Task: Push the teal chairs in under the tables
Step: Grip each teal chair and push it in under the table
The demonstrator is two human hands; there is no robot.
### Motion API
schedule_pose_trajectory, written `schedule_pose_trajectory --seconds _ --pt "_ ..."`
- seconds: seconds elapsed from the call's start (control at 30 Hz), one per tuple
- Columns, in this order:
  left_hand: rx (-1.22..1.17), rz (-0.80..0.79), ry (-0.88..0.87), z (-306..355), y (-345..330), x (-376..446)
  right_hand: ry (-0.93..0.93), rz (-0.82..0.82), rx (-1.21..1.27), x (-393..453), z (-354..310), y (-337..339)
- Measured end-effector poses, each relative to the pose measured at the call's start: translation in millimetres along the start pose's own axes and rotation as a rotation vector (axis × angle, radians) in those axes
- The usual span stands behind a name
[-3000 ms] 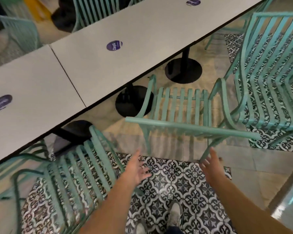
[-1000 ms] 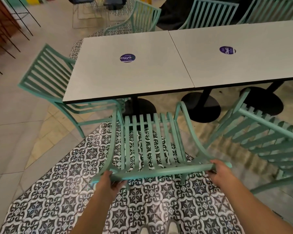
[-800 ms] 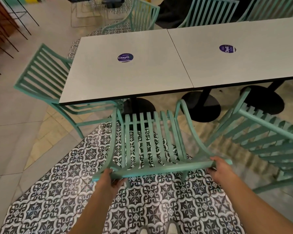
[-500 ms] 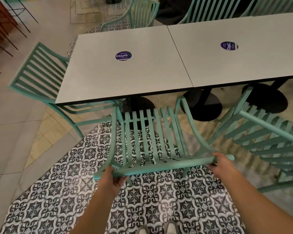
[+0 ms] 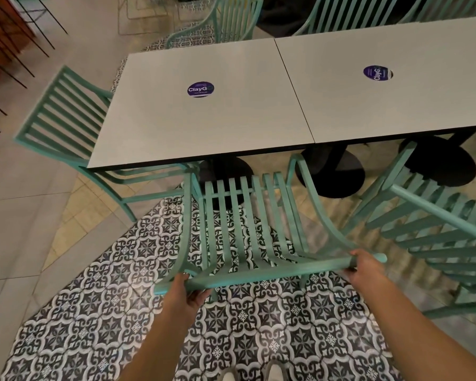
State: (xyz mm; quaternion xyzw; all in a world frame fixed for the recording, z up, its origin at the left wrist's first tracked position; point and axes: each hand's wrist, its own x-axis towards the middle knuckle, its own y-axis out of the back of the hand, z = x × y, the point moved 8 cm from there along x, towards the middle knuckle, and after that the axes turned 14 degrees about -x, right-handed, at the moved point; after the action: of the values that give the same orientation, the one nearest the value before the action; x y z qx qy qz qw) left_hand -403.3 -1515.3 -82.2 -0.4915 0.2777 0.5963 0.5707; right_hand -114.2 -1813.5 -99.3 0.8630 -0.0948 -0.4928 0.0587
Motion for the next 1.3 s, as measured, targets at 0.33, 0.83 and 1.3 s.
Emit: schedule_pose_trajectory --seconds 0.33,0.83,1.3 --pt "-0.007 0.008 -0.003 -9 -6 -1 -0.010 0.034 -0.018 3 -9 5" --pt "-0.039 0.013 0.007 -15 -12 9 0.012 0.061 -0.037 18 -16 11" --pt "-0.016 0.004 -0.018 -14 -19 9 0.074 -0.062 -0.039 9 -23 6"
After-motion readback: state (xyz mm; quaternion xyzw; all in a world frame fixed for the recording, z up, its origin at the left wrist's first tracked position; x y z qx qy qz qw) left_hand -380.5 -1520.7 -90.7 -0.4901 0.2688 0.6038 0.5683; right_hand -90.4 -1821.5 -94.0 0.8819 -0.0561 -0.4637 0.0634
